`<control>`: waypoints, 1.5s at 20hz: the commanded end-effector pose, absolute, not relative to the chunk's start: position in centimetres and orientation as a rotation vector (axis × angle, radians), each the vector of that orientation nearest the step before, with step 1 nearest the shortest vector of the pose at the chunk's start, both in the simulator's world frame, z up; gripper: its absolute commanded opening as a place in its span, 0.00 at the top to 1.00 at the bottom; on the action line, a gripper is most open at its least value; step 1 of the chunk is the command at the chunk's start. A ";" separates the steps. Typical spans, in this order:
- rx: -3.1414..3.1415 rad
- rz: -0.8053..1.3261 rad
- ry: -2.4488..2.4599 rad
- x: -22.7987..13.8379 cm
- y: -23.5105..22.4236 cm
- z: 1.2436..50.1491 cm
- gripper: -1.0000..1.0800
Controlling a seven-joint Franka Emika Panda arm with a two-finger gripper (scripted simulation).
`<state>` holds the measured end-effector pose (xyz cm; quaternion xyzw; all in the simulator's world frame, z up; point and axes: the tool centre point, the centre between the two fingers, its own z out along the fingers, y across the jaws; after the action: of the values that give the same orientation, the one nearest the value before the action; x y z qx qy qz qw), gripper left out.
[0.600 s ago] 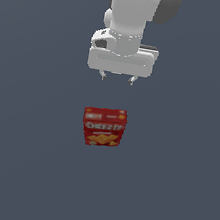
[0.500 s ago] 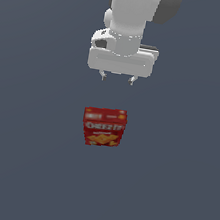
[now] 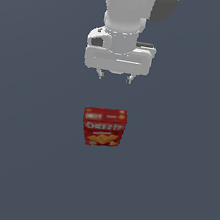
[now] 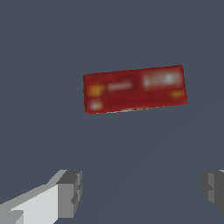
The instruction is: Pick up the object and move it to a goal position.
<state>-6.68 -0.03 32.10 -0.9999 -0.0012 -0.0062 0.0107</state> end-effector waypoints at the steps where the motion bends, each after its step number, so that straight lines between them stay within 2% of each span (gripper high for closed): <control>1: -3.118 -0.020 -0.005 -6.7 -0.1 32.1 0.04; 15: -3.116 -0.017 0.124 -6.1 -0.1 31.8 0.04; 30: -3.055 -0.007 0.628 -4.1 -0.4 30.2 0.04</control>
<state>-4.34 -0.34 30.44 -0.9833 0.1816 -0.0026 0.0117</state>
